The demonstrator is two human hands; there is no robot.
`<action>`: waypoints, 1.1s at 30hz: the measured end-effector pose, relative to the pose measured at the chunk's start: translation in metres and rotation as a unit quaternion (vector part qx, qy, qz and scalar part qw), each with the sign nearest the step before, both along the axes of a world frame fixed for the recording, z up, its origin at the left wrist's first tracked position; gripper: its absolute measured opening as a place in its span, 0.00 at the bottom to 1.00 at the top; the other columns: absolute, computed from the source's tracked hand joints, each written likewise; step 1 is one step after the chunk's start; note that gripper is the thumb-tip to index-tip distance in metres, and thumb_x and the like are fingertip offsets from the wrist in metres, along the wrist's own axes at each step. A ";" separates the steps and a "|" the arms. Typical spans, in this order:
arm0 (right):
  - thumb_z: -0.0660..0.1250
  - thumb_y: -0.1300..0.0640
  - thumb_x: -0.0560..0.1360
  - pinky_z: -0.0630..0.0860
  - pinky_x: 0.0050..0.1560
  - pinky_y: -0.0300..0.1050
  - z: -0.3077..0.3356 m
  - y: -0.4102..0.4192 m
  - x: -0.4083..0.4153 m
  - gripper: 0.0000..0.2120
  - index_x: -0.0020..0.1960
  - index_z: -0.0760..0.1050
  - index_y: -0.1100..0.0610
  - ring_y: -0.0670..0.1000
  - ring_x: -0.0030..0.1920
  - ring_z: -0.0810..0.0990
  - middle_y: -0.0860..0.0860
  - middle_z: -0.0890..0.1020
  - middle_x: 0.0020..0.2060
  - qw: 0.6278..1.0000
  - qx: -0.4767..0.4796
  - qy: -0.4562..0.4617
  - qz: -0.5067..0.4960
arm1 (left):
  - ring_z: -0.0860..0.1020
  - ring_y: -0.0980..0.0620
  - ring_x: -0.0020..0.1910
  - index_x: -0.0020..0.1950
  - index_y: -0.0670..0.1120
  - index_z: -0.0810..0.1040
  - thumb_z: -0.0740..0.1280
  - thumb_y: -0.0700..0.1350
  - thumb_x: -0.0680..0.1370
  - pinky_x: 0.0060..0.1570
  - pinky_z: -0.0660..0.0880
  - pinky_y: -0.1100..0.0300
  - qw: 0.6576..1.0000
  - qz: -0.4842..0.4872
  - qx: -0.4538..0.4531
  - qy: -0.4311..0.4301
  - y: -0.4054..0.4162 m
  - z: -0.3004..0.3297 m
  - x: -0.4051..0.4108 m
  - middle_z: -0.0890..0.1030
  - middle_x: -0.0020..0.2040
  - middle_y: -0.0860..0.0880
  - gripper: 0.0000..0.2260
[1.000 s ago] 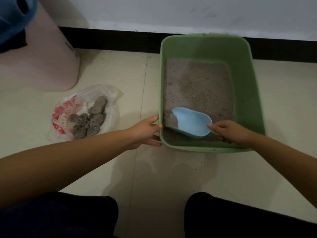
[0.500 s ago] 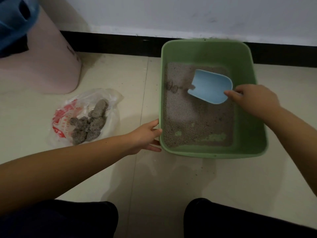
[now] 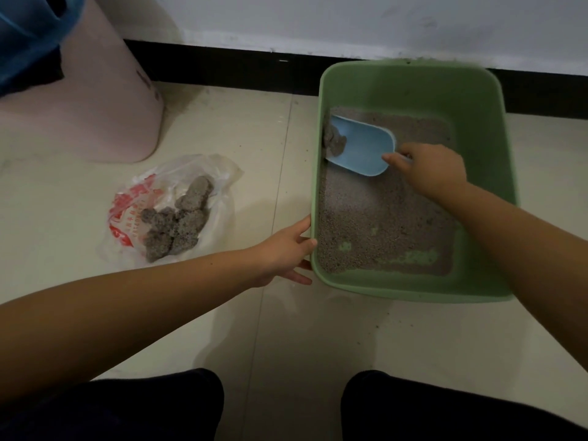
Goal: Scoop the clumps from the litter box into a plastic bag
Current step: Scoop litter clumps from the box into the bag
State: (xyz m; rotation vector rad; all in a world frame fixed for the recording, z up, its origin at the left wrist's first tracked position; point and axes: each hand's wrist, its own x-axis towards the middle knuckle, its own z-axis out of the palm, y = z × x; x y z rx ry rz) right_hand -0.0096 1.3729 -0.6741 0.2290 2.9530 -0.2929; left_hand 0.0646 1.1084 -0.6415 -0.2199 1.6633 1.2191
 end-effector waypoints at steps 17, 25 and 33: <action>0.58 0.45 0.79 0.67 0.36 0.43 -0.027 0.005 0.038 0.17 0.34 0.71 0.50 0.48 0.30 0.70 0.50 0.73 0.29 0.938 -0.327 -0.014 -0.111 | 0.78 0.42 0.56 0.73 0.64 0.56 0.53 0.42 0.83 0.53 0.78 0.47 1.000 0.004 0.000 0.000 -0.001 -0.001 -0.001 0.74 0.65 0.45 0.22; 0.59 0.48 0.79 0.66 0.31 0.40 -0.020 0.003 0.058 0.18 0.38 0.72 0.60 0.47 0.28 0.68 0.51 0.72 0.29 0.922 -0.365 0.017 -0.132 | 0.78 0.42 0.55 0.73 0.61 0.58 0.53 0.42 0.83 0.53 0.78 0.46 1.000 0.015 -0.002 -0.003 0.000 -0.003 0.000 0.74 0.64 0.47 0.22; 0.60 0.45 0.78 0.66 0.34 0.44 -0.020 0.019 0.072 0.22 0.39 0.74 0.63 0.52 0.31 0.70 0.55 0.73 0.29 0.954 -0.270 0.002 -0.131 | 0.80 0.43 0.52 0.73 0.62 0.59 0.53 0.42 0.83 0.51 0.79 0.47 1.000 0.014 -0.003 -0.002 0.001 -0.002 0.000 0.76 0.63 0.47 0.21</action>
